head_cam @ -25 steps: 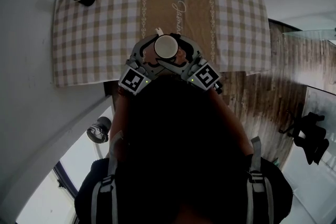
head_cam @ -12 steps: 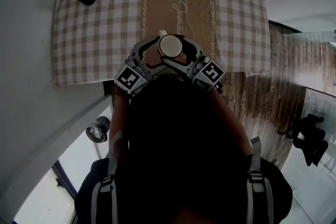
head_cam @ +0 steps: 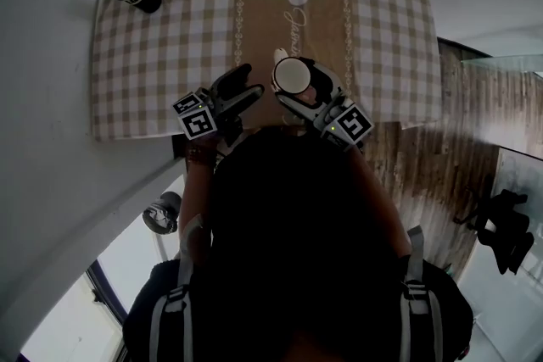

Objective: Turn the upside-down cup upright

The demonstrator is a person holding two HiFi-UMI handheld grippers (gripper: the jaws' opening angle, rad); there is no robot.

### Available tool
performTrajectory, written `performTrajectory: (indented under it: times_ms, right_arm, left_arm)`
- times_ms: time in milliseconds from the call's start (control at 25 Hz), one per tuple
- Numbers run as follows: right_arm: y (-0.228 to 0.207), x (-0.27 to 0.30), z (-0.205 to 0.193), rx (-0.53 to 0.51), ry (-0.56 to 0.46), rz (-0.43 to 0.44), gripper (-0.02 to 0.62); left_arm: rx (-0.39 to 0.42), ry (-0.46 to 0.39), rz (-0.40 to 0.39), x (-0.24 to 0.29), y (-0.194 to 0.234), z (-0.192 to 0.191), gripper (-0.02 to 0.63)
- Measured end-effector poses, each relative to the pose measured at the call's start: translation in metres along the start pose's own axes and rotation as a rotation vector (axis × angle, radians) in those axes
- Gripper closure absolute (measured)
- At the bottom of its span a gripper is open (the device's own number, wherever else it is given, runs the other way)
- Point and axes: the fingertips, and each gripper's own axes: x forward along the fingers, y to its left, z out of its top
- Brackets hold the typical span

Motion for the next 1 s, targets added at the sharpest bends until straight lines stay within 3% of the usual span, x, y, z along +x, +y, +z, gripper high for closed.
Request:
performTrajectory:
  times_ms: [80,160,240,400,560,720,1000]
  right_arm:
    - [0.002,-0.002,-0.001,-0.061,0.02,0.001,0.218]
    - [0.005,-0.002,-0.001,-0.119,0.036,0.002,0.218]
    - [0.008,-0.002,0.002,-0.157,0.035,0.0,0.218]
    - [0.016,0.001,0.003,-0.268,0.059,0.02,0.218]
    - [0.021,0.003,0.004,-0.297,0.074,0.04,0.218]
    - [0.027,0.004,-0.002,-0.329,0.094,0.065,0.218]
    - [0.034,0.008,-0.007,-0.331,0.094,0.097,0.218]
  left_arm:
    - [-0.188,0.011,-0.035,0.003,0.002,-0.002,0.145]
    - [-0.311,0.036,-0.122,0.01,-0.009,-0.005,0.124]
    - [-0.383,0.059,-0.192,0.018,-0.019,-0.008,0.084]
    - [-0.514,0.057,-0.264,0.023,-0.023,-0.013,0.083]
    - [-0.548,0.114,-0.278,0.028,-0.026,-0.028,0.083]
    - [-0.599,0.077,-0.305,0.033,-0.03,-0.027,0.083]
    - [-0.592,0.089,-0.294,0.035,-0.031,-0.029,0.1]
